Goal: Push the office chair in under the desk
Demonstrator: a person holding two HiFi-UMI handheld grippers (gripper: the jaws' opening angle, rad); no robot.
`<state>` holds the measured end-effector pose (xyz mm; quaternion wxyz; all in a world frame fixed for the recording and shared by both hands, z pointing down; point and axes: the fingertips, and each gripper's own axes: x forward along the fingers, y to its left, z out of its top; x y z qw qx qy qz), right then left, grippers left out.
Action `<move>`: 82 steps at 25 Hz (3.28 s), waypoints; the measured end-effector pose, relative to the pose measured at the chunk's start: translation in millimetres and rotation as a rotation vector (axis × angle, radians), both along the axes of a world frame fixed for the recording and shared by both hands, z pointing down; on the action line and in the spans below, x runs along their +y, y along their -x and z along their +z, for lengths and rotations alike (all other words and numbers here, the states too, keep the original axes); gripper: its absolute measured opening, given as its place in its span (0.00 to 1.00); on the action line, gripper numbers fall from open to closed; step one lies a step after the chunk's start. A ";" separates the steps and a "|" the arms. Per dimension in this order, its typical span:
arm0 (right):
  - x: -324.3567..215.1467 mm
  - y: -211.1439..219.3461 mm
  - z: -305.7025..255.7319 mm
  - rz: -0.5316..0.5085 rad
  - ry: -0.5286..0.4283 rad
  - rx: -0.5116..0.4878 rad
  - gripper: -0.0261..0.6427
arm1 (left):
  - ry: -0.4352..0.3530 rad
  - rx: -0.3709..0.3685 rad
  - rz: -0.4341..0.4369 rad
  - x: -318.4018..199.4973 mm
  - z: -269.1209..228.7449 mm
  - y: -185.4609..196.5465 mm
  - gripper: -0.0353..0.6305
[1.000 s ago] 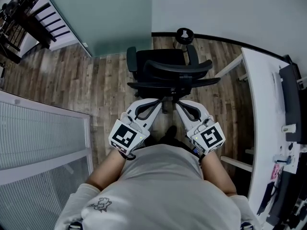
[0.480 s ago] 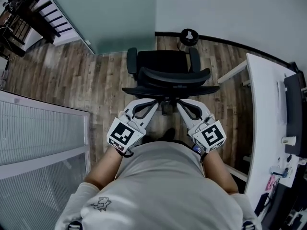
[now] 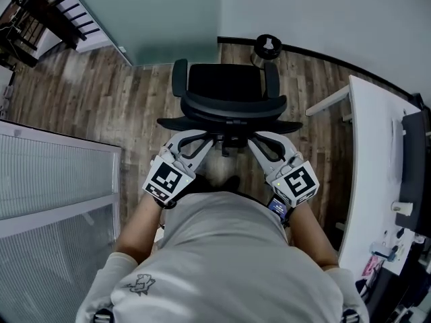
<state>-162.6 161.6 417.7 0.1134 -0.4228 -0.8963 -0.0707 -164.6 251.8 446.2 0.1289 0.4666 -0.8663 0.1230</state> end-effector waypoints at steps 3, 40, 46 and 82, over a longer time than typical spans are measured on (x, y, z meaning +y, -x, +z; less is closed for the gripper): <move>-5.6 5.1 8.4 -0.019 -0.032 0.010 0.15 | 0.068 0.010 0.019 1.9 14.7 4.9 0.19; -28.2 39.1 171.6 -0.425 -0.900 0.119 0.22 | 0.811 0.071 0.325 22.1 150.0 42.0 0.24; -30.0 35.9 173.4 -0.442 -0.911 0.129 0.20 | 0.821 0.089 0.346 20.2 151.3 40.8 0.22; -124.6 -6.8 171.8 -0.258 -0.898 0.262 0.20 | 0.840 0.048 0.613 -78.8 151.7 8.3 0.22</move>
